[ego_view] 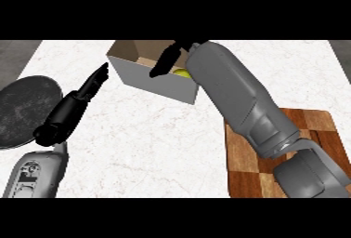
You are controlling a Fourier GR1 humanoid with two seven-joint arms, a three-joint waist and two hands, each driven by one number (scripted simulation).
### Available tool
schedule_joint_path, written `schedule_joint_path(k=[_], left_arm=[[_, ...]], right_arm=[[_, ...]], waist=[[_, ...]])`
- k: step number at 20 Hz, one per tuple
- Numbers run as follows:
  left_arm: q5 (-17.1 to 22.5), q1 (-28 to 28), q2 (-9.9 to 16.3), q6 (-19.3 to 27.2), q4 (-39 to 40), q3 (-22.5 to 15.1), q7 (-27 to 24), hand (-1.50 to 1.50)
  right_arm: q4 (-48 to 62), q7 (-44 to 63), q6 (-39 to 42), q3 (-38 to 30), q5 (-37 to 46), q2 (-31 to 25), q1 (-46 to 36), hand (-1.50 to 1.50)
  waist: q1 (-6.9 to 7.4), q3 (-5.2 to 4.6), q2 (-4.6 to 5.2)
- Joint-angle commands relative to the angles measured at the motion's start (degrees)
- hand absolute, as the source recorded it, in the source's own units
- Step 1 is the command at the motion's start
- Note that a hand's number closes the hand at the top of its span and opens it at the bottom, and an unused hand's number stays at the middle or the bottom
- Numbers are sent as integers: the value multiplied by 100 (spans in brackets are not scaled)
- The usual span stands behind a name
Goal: Pick the pear from the cutting board and place it in the cardboard box
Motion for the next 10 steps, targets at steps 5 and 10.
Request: schedule_joint_path(k=[5,10], left_arm=[[56,-57,17,-17,-66,57,126,0],[54,-135,114,-97,18,104,104,0]], right_arm=[[-77,-476,-735,-1891,-1627,-164,205,-150],[231,-1134,-548,-2198,-1775,-556,496,-150]], waist=[[-22,-10,6],[-39,-13,4]])
